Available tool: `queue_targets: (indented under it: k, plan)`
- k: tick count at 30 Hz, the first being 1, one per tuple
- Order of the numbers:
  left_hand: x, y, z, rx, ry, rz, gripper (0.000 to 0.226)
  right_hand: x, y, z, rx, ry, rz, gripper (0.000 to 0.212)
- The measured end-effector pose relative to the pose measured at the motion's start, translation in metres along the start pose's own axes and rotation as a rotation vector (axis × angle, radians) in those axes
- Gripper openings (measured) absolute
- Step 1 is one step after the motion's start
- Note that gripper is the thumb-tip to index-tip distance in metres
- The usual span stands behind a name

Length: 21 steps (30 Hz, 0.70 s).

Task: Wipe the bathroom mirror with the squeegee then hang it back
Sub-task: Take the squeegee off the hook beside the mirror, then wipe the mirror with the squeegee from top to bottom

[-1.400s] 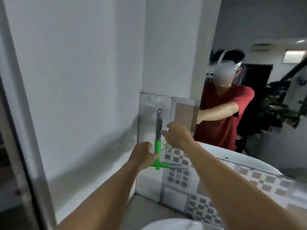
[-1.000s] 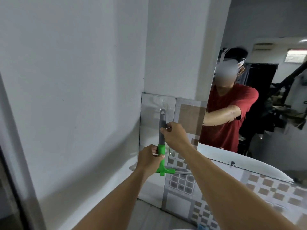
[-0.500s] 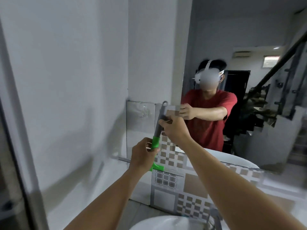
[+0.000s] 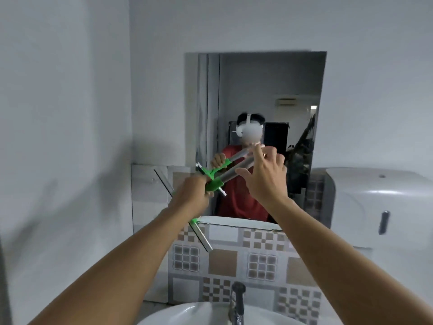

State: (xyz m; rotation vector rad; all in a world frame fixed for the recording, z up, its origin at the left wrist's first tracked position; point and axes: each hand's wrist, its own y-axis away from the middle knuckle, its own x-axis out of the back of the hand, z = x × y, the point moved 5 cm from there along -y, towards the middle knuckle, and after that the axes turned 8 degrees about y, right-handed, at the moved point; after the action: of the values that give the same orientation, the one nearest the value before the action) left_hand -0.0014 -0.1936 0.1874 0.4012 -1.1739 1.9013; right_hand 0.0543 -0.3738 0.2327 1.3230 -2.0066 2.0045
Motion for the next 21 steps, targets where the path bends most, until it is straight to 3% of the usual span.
queue_targets:
  k: [5, 13, 15, 19, 21]
  plan:
    - [0.012, -0.023, 0.046, -0.188, -0.128, -0.026, 0.033, 0.019, -0.006, 0.01, 0.284, 0.264, -0.105, 0.032]
    - [0.055, -0.073, 0.079, -0.43, -0.24, 0.047, 0.032, 0.032, -0.04, 0.003, 0.394, 0.156, -0.125, 0.039]
    - [0.063, -0.082, 0.081, -0.486, -0.283, 0.134, 0.034, 0.03, -0.052, -0.001, 0.384, 0.113, -0.089, 0.04]
    - [0.062, -0.067, 0.075, -0.646, -0.148, 0.502, 0.028, 0.027, -0.08, -0.007, 0.35, 0.103, 0.002, 0.039]
    - [0.033, -0.054, 0.055, -0.699, -0.068, 0.507, 0.019, 0.026, -0.093, -0.008, 0.358, 0.141, 0.012, 0.045]
